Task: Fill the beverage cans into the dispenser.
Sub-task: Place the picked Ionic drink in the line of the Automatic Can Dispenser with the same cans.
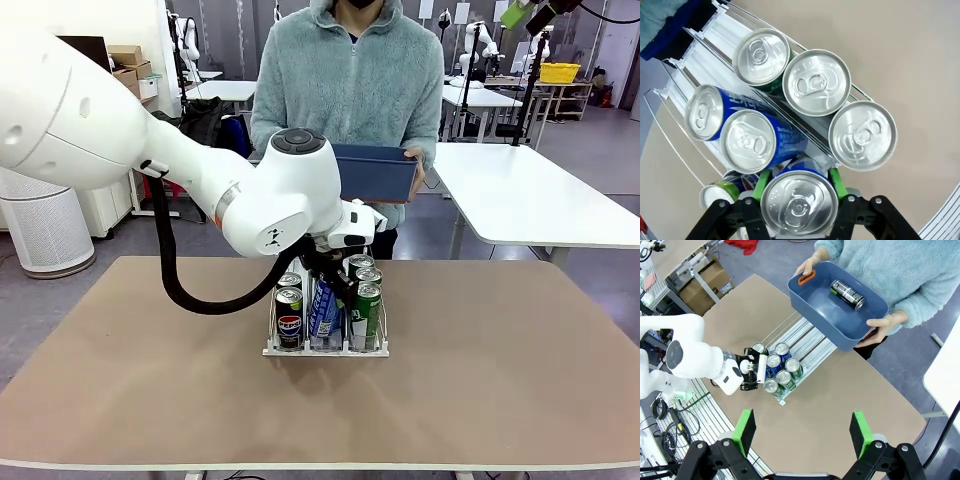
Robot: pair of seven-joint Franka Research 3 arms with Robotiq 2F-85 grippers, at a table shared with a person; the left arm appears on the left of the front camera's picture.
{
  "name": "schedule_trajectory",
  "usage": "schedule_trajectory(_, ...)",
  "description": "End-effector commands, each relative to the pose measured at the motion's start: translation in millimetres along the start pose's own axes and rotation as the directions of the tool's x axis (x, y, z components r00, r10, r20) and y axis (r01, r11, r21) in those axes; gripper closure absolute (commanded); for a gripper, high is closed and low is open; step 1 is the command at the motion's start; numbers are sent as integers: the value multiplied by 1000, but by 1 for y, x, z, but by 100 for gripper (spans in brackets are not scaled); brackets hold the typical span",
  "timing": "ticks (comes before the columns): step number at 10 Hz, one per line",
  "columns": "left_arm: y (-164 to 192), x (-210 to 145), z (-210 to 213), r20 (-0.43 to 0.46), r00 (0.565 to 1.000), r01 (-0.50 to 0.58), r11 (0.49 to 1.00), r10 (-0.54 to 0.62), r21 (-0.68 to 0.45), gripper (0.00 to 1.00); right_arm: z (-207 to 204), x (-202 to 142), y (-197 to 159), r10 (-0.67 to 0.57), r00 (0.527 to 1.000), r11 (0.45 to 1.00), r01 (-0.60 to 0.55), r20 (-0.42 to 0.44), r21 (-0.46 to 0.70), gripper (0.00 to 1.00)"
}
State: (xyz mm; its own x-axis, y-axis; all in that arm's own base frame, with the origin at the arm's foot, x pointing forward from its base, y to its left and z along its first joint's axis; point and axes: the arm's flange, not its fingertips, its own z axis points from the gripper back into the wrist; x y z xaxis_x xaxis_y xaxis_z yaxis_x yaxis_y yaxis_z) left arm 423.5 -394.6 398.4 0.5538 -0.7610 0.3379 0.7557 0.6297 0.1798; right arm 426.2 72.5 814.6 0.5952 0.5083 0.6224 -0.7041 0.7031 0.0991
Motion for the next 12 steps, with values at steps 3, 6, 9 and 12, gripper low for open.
schedule_trajectory(3, 5, 8, -6, 75, 997, -15, 999, 18, -30, 42, 0, -2, 2, 3, 1000, 1000, -3, 2, 7, 0)
schedule_trajectory(6, 4, 0, -16, 86, 995, -57, 998, 60, -38, 42, 0, -2, 2, 3, 1000, 1000, -3, 2, 7, 0)
schedule_trajectory(9, 1, -9, -19, 84, 993, -84, 996, 87, -39, 42, 0, -2, 2, 3, 1000, 1000, -3, 2, 7, 0)
schedule_trajectory(12, -1, -14, -19, 89, 991, -98, 994, 103, -55, 42, 0, -2, 2, 3, 1000, 1000, -3, 2, 7, 0)
